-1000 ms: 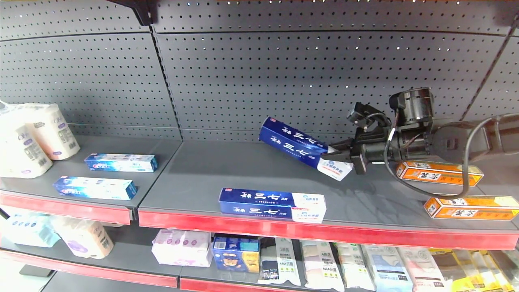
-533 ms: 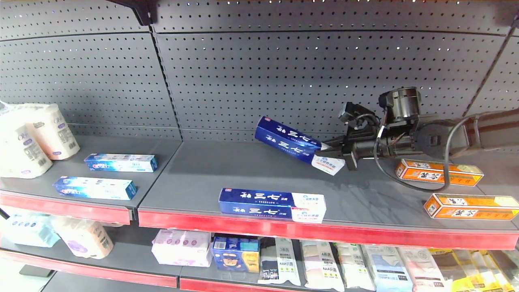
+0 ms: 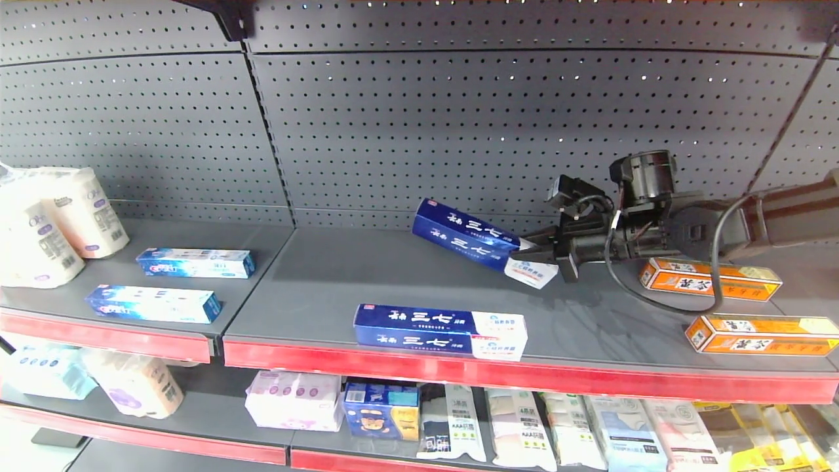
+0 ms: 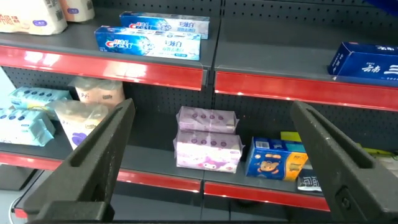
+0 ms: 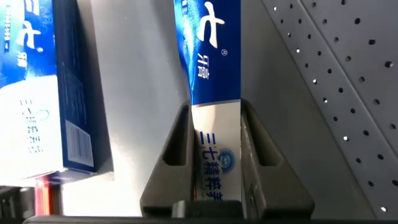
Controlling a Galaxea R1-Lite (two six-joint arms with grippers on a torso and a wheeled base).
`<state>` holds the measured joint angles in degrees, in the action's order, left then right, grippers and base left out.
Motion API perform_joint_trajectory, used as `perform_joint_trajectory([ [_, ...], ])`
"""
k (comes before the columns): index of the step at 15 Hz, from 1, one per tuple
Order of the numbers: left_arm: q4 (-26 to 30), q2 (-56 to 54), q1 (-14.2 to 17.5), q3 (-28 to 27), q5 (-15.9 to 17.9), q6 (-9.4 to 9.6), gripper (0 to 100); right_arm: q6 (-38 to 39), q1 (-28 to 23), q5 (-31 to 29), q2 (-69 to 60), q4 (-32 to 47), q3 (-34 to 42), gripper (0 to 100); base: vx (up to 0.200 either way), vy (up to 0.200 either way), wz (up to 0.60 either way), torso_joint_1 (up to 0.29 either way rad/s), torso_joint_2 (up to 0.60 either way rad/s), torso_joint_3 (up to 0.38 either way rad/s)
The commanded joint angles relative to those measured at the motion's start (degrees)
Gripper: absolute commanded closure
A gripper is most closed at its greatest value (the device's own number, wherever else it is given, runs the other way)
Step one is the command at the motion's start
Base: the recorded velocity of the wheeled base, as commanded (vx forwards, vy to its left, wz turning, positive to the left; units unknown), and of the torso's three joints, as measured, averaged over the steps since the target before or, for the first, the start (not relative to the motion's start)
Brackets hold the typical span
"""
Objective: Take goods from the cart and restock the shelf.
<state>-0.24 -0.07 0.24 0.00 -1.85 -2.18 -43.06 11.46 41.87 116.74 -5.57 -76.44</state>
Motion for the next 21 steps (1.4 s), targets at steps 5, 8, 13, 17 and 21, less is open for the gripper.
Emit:
perform_joint_trajectory([
  [5, 0.0, 0.1, 0.0, 0.0, 0.0, -0.02, 0, -2.6, 0.1, 0.0, 0.7, -0.1, -0.6, 100, 0.0, 0.0, 0.0, 0.0, 0.0, 0.0],
  [8, 0.0, 0.1, 0.0, 0.0, -0.1, -0.02, 0, -2.6, 0.0, 0.0, 1.6, -0.1, -0.7, 100, 0.0, 0.0, 0.0, 0.0, 0.0, 0.0],
  [13, 0.0, 0.1, 0.0, 0.0, 0.0, -0.02, 0, -2.5, -1.7, 4.0, 3.5, -0.7, -2.8, 100, 0.0, 0.0, 0.0, 0.0, 0.0, 0.0],
  [17, 0.0, 0.1, 0.0, 0.0, -0.1, -0.02, 0, -2.6, -1.5, 7.3, 3.7, -0.7, -2.7, 100, 0.0, 0.0, 0.0, 0.0, 0.0, 0.0],
  [21, 0.0, 0.1, 0.0, 0.0, -0.1, -0.02, 0, -2.6, -0.6, 7.3, 3.7, -0.7, -2.5, 100, 0.0, 0.0, 0.0, 0.0, 0.0, 0.0],
])
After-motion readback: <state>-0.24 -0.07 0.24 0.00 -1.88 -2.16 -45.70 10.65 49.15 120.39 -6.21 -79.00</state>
